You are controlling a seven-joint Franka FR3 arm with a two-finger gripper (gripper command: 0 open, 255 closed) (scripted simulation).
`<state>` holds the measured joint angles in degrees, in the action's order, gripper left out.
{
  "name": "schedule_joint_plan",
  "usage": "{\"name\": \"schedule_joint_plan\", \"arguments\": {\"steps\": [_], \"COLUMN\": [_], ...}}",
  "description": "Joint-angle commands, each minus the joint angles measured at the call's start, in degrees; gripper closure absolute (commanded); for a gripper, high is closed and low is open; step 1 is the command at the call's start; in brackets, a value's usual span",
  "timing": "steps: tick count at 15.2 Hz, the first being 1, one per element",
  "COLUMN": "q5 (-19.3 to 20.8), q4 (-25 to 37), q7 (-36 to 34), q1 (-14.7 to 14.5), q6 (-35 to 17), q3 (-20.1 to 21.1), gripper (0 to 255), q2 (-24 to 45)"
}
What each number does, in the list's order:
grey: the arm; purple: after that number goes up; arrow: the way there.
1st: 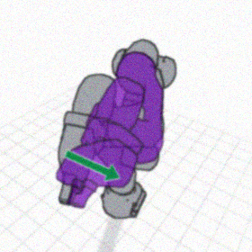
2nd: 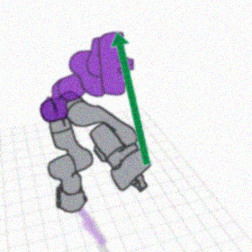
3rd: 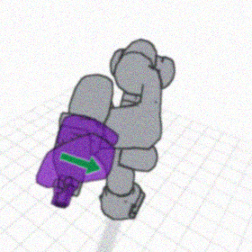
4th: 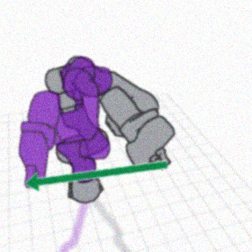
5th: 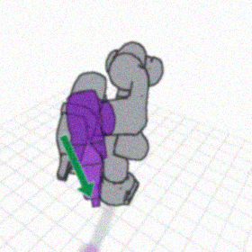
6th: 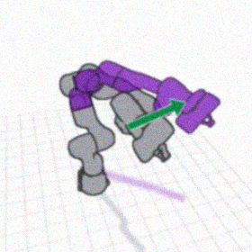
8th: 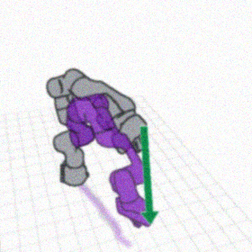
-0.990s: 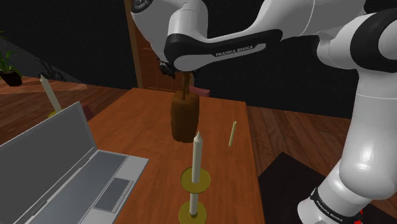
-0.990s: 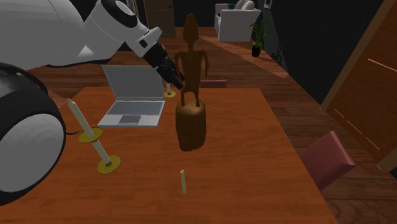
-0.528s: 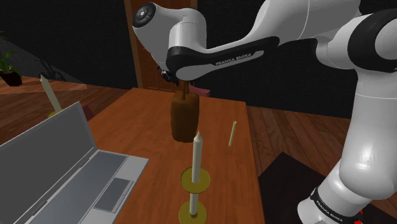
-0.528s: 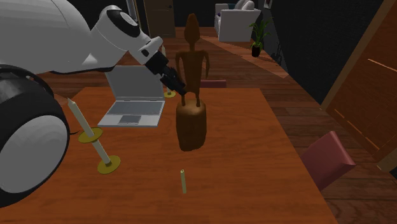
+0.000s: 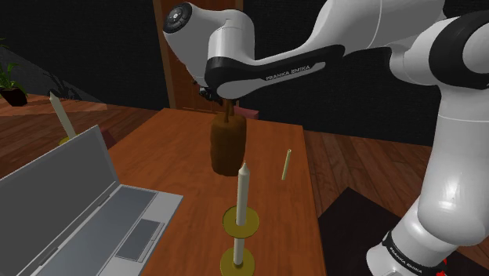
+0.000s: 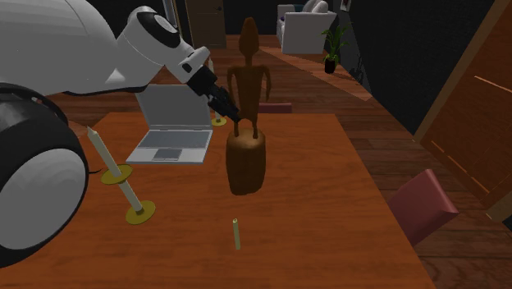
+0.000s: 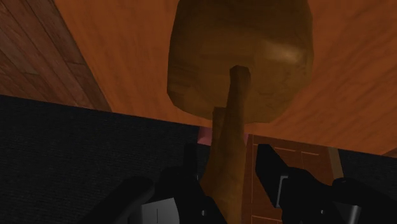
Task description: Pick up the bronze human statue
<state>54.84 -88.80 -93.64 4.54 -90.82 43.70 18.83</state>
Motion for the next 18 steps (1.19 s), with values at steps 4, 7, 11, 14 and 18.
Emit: {"name": "schedule_joint_plan", "arguments": {"steps": [4, 7, 11, 14, 18], "q5": [-0.1, -0.2, -0.1, 0.2, 0.5], "q4": [1.8, 3.9, 7.0, 9.5, 11.4], "q7": [1.3, 2.6, 4.5, 5.9, 6.9], "q1": [-0.4, -0.8, -1.5, -2.2, -2.8], "q6": [1.6, 3.1, 5.4, 7.1, 8.4], "q3": [0.0, 0.1, 0.1, 0.1, 0.1], "gripper": [255, 255, 255, 255, 255], "q2": [0.0, 0.0, 0.1, 0.4, 0.7]}}
